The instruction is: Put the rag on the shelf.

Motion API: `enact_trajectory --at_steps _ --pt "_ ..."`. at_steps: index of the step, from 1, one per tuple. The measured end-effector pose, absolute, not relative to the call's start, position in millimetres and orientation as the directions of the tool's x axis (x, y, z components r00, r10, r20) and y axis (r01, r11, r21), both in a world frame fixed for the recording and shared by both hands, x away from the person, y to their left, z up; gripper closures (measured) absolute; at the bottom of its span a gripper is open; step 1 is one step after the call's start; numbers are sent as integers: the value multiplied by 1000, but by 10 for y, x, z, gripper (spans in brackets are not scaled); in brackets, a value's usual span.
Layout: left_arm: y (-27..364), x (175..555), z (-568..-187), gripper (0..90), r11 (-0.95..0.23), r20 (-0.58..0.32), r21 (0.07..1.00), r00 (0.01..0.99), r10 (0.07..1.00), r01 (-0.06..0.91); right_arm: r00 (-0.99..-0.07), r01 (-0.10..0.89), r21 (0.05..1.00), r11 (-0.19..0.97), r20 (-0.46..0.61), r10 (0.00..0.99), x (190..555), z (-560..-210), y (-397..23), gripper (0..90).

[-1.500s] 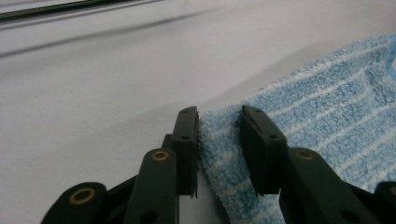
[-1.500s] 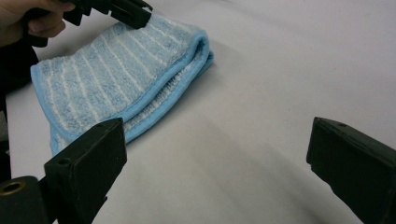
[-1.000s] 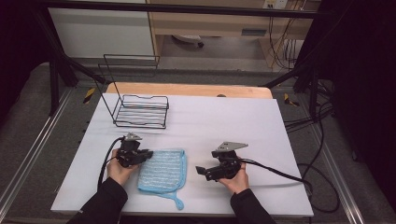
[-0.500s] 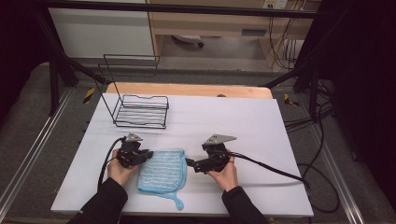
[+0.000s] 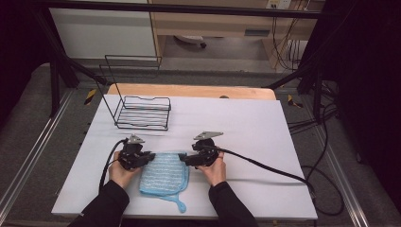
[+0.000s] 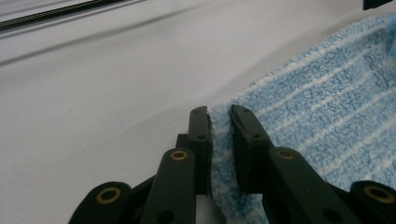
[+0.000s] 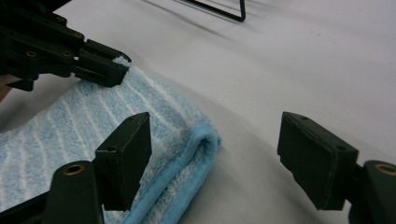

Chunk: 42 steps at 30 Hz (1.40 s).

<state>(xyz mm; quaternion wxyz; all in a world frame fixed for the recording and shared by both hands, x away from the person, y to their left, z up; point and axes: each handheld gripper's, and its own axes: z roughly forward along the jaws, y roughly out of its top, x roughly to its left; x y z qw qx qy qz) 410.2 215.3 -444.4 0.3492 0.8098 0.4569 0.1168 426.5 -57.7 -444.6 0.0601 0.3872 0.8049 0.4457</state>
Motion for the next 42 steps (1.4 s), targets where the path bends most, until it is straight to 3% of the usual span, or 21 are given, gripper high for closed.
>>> enact_trajectory --at_steps 12,23,30,42 --pt "2152 4101 -4445 777 -341 -126 674 557 821 656 -676 634 709 310 313 667 4302 -4535 -523 543" --pt "2155 4104 -4446 775 -341 -129 673 558 820 656 -655 683 669 293 384 651 4300 -4565 -501 693" --pt "2157 4105 -4444 775 -338 -132 673 557 820 657 -651 694 658 291 402 643 4305 -4555 -505 756" --pt "2192 4099 -4415 792 -300 -170 678 540 824 671 -652 693 663 284 408 639 4300 -4503 -523 782"
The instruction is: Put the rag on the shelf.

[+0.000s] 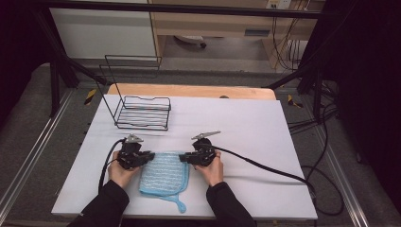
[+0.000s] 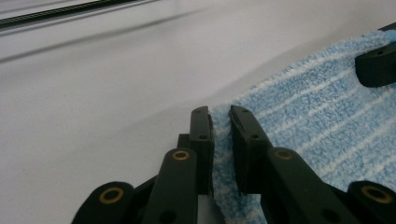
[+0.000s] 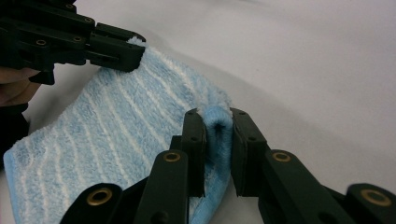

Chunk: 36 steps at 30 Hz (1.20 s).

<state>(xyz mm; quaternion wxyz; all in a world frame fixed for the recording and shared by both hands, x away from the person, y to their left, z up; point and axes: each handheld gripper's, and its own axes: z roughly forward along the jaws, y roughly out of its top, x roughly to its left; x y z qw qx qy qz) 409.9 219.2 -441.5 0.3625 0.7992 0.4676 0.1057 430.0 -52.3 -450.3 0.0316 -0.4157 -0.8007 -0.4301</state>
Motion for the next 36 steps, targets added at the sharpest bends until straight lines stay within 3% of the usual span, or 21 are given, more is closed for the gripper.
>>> enact_trajectory --at_steps 36 --pt "2318 3759 -3919 800 -175 -233 810 581 780 559 -720 576 788 217 364 591 4018 -4015 -677 799"
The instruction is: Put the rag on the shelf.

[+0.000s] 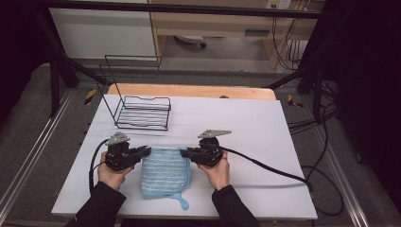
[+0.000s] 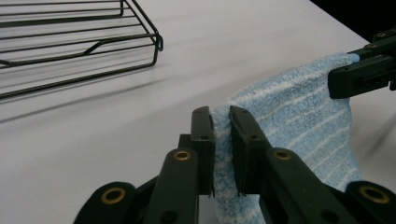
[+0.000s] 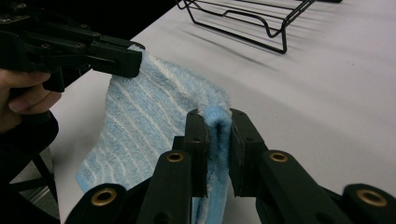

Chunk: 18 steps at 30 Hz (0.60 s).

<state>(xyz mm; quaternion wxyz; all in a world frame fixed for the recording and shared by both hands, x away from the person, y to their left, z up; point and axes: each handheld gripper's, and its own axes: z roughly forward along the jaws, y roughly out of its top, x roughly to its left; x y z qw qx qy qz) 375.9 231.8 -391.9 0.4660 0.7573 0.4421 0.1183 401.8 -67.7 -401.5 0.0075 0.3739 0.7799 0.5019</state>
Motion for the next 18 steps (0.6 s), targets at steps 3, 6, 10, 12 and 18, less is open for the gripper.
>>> enact_trajectory --at_steps 3,6,10,12,18 --pt "2310 3735 -3876 801 -169 -230 819 585 778 548 -725 566 797 210 360 587 3999 -3968 -698 800" --pt "2301 3713 -3835 801 -163 -228 828 588 776 537 -729 552 808 204 350 588 3983 -3918 -717 800" --pt "2296 3683 -3787 801 -158 -218 839 587 780 521 -743 522 825 215 316 591 3944 -3844 -707 801" --pt "2305 3676 -3765 801 -150 -221 844 587 779 516 -749 503 838 214 299 591 3923 -3799 -703 802" --pt "2322 3636 -3672 801 -133 -216 864 597 773 486 -760 465 864 193 278 587 3866 -3681 -724 802"
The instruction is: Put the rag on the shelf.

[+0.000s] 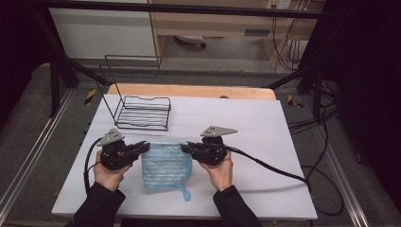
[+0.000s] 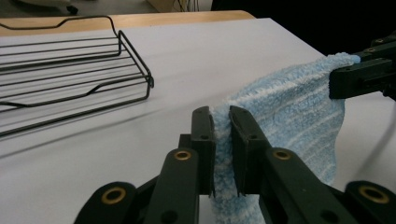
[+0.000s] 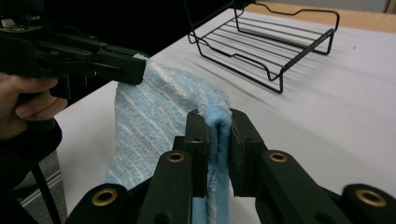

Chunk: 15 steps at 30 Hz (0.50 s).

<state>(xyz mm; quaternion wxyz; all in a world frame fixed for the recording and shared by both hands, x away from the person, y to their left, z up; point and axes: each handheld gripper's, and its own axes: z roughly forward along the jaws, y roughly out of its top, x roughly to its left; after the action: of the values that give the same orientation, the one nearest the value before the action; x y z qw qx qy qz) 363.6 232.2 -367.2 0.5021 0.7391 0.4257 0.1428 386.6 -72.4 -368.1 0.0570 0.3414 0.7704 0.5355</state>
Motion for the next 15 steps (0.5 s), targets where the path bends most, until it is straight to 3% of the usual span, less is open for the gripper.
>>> enact_trajectory --at_steps 15 --pt "2393 3565 -3506 801 -87 -203 901 592 780 424 -783 387 907 168 227 580 3809 -3473 -663 805"
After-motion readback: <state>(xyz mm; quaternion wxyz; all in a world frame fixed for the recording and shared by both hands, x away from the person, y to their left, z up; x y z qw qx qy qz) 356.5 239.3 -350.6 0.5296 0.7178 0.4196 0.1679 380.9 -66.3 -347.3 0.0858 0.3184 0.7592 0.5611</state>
